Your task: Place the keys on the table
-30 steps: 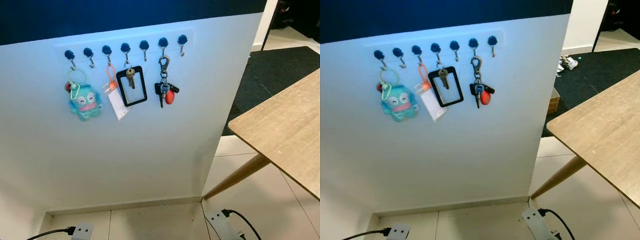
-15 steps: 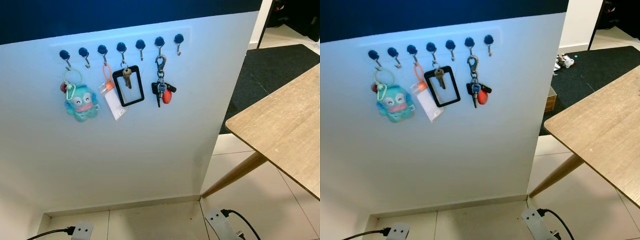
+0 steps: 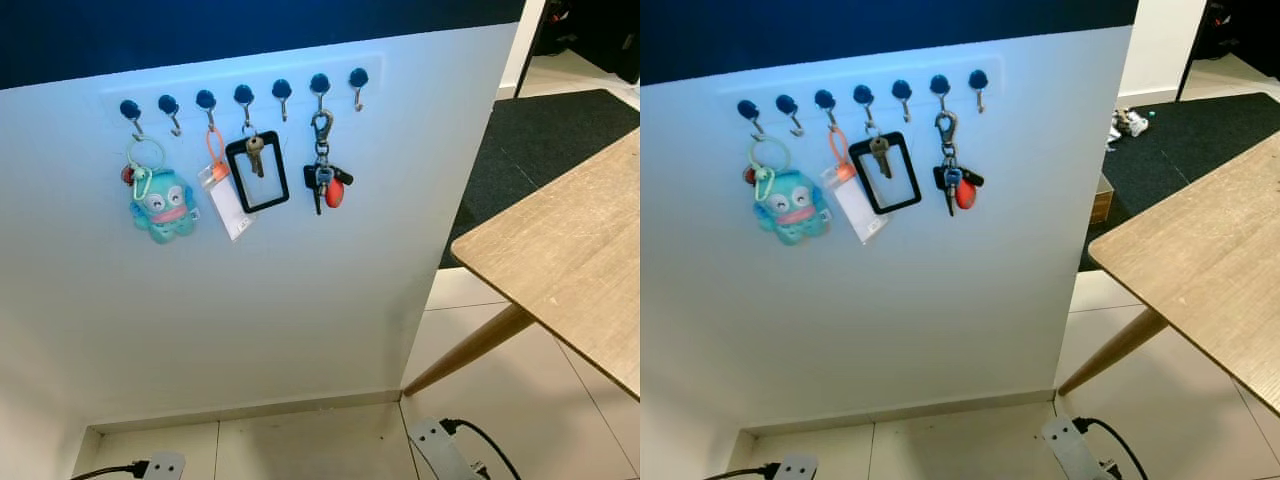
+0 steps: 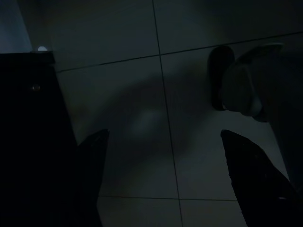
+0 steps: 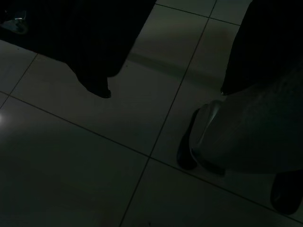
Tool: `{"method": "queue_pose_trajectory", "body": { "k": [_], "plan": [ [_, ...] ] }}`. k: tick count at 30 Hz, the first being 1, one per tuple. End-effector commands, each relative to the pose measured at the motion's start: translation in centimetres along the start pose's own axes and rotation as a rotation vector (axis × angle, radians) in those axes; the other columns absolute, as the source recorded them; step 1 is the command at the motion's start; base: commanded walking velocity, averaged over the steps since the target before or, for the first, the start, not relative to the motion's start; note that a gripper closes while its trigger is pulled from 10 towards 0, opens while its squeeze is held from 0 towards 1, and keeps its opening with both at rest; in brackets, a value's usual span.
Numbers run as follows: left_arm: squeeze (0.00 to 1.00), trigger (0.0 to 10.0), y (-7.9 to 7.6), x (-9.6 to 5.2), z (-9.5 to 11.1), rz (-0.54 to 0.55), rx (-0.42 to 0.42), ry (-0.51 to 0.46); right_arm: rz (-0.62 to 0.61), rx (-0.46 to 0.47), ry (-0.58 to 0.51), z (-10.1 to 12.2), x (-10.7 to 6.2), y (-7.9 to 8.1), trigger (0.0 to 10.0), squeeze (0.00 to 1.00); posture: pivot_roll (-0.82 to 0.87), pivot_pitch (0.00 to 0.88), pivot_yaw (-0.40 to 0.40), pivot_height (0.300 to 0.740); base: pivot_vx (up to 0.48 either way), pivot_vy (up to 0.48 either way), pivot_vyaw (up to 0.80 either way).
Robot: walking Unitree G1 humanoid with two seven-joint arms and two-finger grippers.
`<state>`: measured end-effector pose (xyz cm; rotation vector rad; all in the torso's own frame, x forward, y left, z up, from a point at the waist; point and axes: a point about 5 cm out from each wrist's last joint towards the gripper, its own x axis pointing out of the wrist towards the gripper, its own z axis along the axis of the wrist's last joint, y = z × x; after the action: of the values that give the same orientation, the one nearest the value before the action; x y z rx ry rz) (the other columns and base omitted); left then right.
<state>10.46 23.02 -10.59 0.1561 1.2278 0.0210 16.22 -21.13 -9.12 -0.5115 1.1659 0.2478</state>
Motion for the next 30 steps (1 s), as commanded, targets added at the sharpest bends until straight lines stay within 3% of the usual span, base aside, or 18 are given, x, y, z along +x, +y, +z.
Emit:
{"method": "queue_pose_trajectory", "body": {
  "k": [1, 24, 27, 30],
  "plan": [
    [0.00, 10.0, 0.0, 0.0, -0.2, -0.008, 0.009, 0.008, 0.022, -0.012, 0.006, -0.3, 0.0, 0.6, 10.0, 0.00, -0.07, 0.055, 0.079, 0.740, 0.000, 0.000, 0.00],
    [0.00, 10.0, -0.7, 0.0, -0.6, -0.033, 0.029, 0.017, 0.008, 0.014, 0.000, -0.4, 0.0, 0.5, 10.0, 0.00, -0.08, 0.072, 0.078, 0.740, 0.000, 0.000, 0.00],
    [0.00, 10.0, -0.7, -0.1, -1.0, -0.034, 0.029, 0.021, -0.014, 0.062, -0.017, -0.4, 0.0, 0.4, 10.0, 0.00, -0.08, 0.072, 0.078, 0.740, 0.000, 0.000, 0.00],
    [0.00, 10.0, -0.7, -0.1, -1.4, -0.038, 0.038, 0.027, -0.073, 0.207, -0.075, -0.3, -0.1, 0.3, 10.0, 0.00, -0.08, 0.072, 0.078, 0.740, 0.000, 0.000, 0.00]
  ]
}}
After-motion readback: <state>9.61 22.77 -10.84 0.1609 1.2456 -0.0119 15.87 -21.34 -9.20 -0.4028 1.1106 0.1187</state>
